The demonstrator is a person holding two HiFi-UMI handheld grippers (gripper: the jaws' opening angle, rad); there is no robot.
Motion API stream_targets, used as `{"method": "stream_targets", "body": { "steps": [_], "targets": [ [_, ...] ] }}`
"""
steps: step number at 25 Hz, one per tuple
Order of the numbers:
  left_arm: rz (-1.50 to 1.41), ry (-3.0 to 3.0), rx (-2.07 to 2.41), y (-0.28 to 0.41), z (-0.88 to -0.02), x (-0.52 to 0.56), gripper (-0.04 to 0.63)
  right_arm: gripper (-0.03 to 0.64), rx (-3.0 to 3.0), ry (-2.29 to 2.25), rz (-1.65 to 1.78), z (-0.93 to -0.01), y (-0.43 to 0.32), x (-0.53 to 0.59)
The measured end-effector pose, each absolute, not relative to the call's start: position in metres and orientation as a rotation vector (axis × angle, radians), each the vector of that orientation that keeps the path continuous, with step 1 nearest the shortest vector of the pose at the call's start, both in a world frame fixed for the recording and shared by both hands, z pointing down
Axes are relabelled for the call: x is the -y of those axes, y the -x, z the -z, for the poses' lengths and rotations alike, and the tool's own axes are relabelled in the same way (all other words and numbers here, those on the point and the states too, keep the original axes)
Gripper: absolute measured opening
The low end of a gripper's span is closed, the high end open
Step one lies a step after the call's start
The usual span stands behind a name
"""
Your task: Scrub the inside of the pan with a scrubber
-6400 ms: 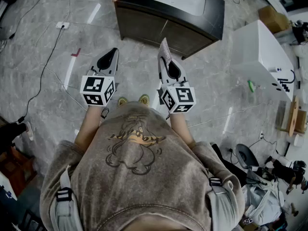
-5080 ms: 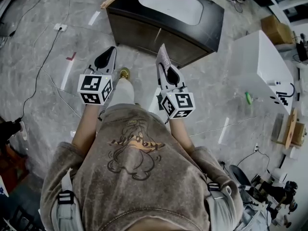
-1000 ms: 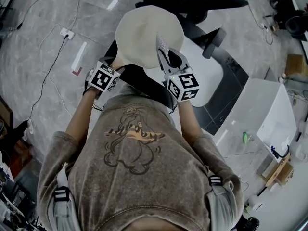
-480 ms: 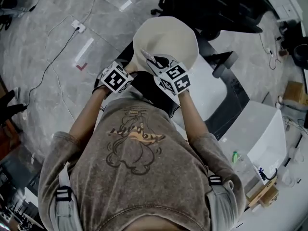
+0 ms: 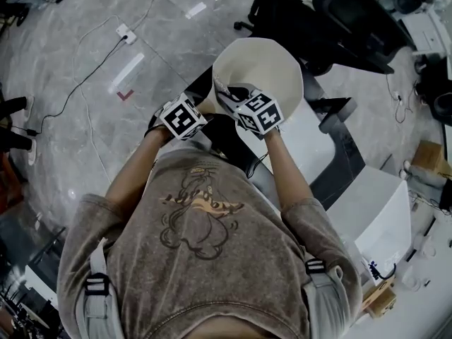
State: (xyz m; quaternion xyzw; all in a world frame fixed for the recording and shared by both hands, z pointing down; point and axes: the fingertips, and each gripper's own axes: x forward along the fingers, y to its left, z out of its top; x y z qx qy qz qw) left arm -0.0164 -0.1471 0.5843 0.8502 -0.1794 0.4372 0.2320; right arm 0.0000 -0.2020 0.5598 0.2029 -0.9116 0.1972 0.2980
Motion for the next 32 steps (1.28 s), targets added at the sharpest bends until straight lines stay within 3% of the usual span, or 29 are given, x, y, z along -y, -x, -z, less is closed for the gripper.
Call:
{"method": "stream_targets", "body": {
  "steps": [13,32],
  "targets": [
    [-1.208,-2.332,0.386,0.018,-0.583,0.147,0.233,0.087,2.313,-0.708,-0.336,-0.591,0.012,0.276],
    [-1.197,-2.318,0.362,0.020,-0.581,0.149,0.233,0.089,1.893,-0.874,0.132,-0.615,-0.080,0.360]
  ]
}}
